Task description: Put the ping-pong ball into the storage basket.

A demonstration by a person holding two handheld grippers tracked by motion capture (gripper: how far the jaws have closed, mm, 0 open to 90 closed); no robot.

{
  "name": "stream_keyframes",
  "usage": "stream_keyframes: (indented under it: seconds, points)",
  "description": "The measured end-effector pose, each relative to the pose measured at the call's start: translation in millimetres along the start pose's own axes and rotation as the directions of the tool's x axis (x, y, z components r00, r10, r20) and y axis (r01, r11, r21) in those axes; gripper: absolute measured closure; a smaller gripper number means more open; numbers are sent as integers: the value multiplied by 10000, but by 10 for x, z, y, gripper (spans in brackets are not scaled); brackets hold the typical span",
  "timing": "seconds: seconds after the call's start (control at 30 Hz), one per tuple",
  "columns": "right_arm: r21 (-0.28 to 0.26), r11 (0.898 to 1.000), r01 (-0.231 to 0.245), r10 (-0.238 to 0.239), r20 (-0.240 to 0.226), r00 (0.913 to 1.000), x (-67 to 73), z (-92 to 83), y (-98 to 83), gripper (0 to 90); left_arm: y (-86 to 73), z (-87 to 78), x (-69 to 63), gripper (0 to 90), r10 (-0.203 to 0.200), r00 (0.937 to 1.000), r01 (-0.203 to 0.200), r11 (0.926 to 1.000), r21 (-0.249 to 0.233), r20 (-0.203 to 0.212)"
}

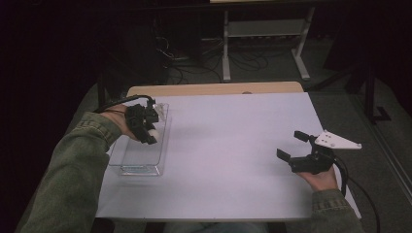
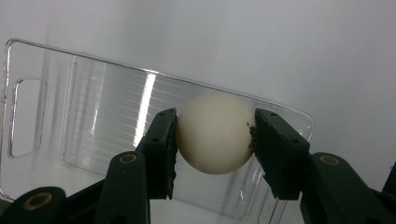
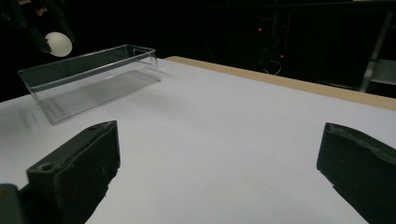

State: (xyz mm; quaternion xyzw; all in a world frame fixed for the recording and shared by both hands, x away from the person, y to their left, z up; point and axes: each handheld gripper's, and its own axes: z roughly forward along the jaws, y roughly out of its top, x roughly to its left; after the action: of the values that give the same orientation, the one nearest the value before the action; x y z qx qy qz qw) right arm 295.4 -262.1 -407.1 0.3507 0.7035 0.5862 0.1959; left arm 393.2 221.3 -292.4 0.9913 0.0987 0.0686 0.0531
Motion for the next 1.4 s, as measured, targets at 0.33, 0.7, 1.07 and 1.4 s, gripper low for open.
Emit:
stream_keyframes:
  seconds: [0.33,0.7,1.07,1.4]
  points:
    - [27,10000,-39,39,-13,10000,1,0,-3,0,-75,125,11,512,-234,9996,236,9997,-75,182]
    - [69,10000,-43,43,-13,10000,3,4,-4,0,-165,271,42,512,-538,9985,539,9985,-30,141]
    - [93,9999,-53,54,-45,10000,0,4,-6,0,-278,489,68,513,-811,9961,803,9965,239,342]
    - [133,9999,-56,56,-40,10000,-4,6,-8,0,-353,614,58,512,-1081,9936,1075,9940,210,317]
